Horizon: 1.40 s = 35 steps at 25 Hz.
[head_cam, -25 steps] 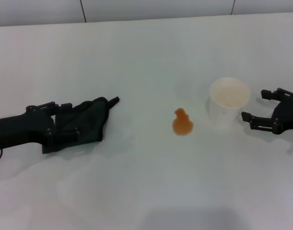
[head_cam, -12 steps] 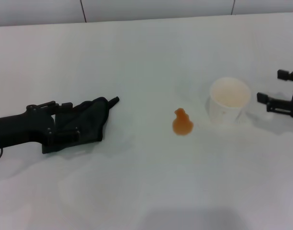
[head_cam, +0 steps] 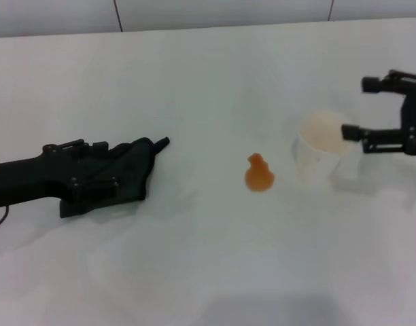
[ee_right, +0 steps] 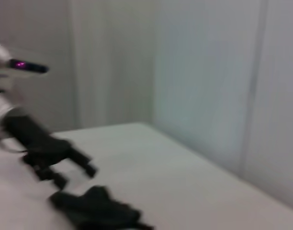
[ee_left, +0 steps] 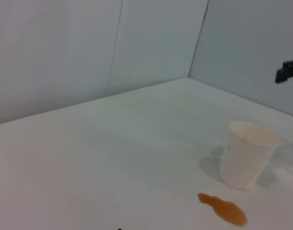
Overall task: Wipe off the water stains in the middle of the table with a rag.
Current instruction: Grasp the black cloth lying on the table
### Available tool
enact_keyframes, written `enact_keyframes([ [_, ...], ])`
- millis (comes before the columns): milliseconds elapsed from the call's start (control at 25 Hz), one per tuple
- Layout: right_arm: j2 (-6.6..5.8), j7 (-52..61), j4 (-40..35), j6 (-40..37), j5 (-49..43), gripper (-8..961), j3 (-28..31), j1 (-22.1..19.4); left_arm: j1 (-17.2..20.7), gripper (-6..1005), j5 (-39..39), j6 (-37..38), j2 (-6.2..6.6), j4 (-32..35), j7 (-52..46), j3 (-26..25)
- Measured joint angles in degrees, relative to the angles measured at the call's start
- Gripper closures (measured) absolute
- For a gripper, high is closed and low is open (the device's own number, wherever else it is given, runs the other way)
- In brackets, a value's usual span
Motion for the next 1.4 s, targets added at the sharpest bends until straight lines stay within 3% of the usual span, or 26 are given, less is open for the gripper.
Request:
enact_keyframes([
  [240, 0.67, 6.8, -3.4, -4.9, -10.3, 81, -0.6, 4.4, -0.1, 185, 0.2, 1.2, -0.03, 0.5, -1.8, 0.2],
  [440, 0.82, 8.1, -3.6, -4.9, -13.9, 81, -1.3, 6.0, -0.5, 186, 0.4, 5.5, 0.84, 2.6, -5.6, 0.4],
  [800, 0.77, 7.3, -3.7, -4.4, -14.1, 81, -1.1, 6.4, -0.9, 187, 7.4, 11.5, 0.95, 18.7, -26.2, 1.4],
  [920, 0.83, 7.0, -3.6, -3.7, -14.1, 81, -1.3, 6.4, -3.6, 188, 11.3, 11.4, 0.73, 22.2, -34.2, 1.7],
  [1240, 0.91, 6.9, -3.3, -3.2, -14.2, 81, -1.6, 6.5, -13.6, 189, 26.4, 8.9, 0.53, 21.9, -46.7, 2.2],
  [1400, 0.94, 6.9, -3.3, -3.0, -14.1, 81, -2.0, 6.5, -17.3, 190, 31.9, 6.8, 0.4, 20.4, -50.0, 6.9],
])
